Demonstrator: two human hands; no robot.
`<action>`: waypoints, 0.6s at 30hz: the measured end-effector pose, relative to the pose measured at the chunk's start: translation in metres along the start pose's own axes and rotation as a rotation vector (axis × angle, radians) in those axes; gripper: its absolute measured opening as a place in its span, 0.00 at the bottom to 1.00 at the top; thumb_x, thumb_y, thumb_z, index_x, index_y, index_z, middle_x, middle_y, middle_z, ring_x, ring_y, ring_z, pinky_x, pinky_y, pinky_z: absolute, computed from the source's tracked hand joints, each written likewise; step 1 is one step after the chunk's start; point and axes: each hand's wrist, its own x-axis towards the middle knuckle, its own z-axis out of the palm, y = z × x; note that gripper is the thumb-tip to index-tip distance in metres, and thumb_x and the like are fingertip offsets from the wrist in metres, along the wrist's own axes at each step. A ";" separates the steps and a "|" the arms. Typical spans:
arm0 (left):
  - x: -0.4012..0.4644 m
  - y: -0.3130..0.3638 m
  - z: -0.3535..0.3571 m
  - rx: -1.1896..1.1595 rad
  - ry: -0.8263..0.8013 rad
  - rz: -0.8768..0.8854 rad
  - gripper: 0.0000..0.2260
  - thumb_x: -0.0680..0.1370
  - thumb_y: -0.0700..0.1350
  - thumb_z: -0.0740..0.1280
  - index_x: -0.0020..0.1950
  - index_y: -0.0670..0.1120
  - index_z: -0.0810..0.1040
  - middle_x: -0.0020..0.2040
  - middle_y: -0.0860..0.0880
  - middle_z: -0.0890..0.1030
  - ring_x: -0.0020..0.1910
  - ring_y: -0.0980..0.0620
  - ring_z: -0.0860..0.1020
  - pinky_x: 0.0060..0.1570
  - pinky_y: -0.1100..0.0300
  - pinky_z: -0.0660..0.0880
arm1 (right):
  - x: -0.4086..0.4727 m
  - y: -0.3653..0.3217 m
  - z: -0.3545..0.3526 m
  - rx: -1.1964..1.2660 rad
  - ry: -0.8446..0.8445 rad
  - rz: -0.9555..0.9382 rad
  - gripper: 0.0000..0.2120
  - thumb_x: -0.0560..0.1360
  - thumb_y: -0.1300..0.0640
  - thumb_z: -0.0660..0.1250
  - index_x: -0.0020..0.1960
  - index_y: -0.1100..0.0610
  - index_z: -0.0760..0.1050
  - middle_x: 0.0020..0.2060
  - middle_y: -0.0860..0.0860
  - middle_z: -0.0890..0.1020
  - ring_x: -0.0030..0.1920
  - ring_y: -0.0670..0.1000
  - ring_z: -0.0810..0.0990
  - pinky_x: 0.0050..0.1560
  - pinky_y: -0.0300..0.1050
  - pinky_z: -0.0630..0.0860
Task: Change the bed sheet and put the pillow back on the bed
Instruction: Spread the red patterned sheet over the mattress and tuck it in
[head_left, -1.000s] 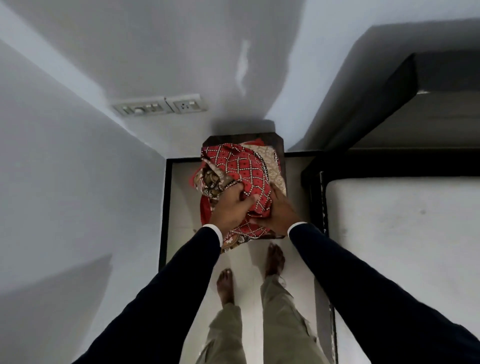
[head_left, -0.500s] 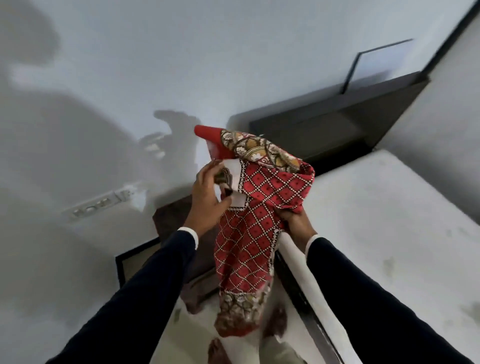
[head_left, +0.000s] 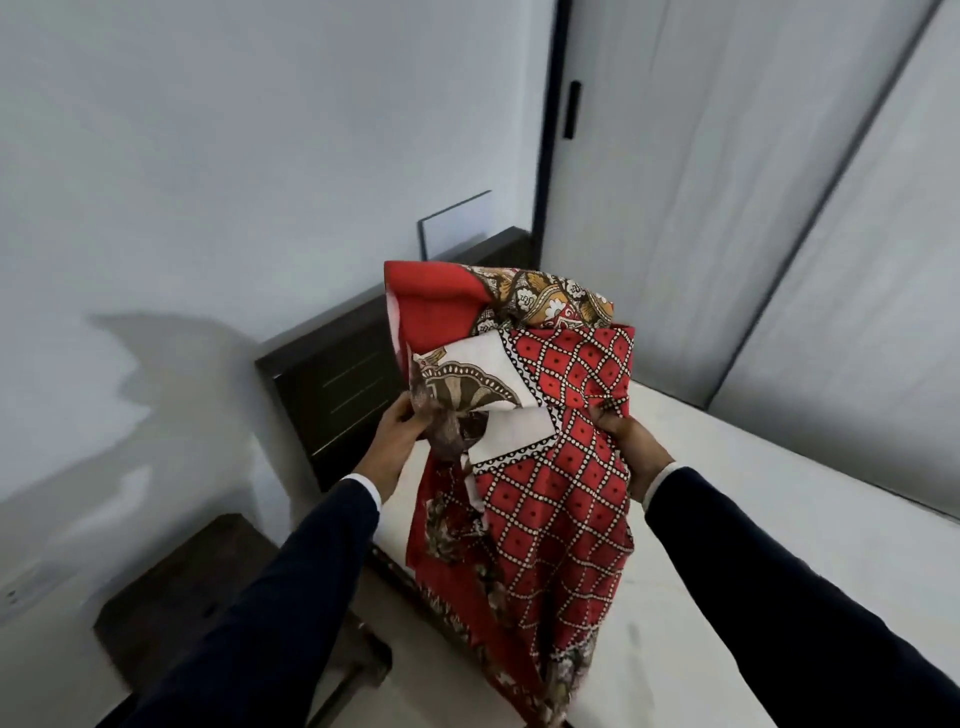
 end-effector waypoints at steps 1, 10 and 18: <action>0.001 0.004 0.022 -0.015 -0.008 0.007 0.26 0.69 0.60 0.77 0.61 0.48 0.79 0.52 0.52 0.86 0.52 0.55 0.83 0.56 0.57 0.78 | -0.008 -0.008 -0.020 0.025 0.022 -0.009 0.16 0.77 0.56 0.64 0.63 0.57 0.74 0.46 0.52 0.87 0.43 0.52 0.87 0.40 0.44 0.83; 0.009 -0.011 0.231 0.145 -0.028 0.067 0.08 0.75 0.44 0.72 0.53 0.53 0.82 0.47 0.54 0.86 0.47 0.54 0.84 0.51 0.54 0.80 | -0.042 -0.080 -0.195 -0.492 0.429 -0.231 0.26 0.75 0.40 0.71 0.64 0.57 0.77 0.49 0.48 0.85 0.48 0.48 0.85 0.50 0.42 0.81; 0.022 -0.025 0.315 0.204 -0.029 0.026 0.10 0.77 0.37 0.71 0.58 0.42 0.82 0.37 0.48 0.82 0.26 0.58 0.76 0.28 0.62 0.72 | -0.068 -0.060 -0.213 -0.565 0.045 0.013 0.34 0.71 0.44 0.74 0.73 0.47 0.65 0.65 0.46 0.77 0.61 0.46 0.78 0.53 0.46 0.76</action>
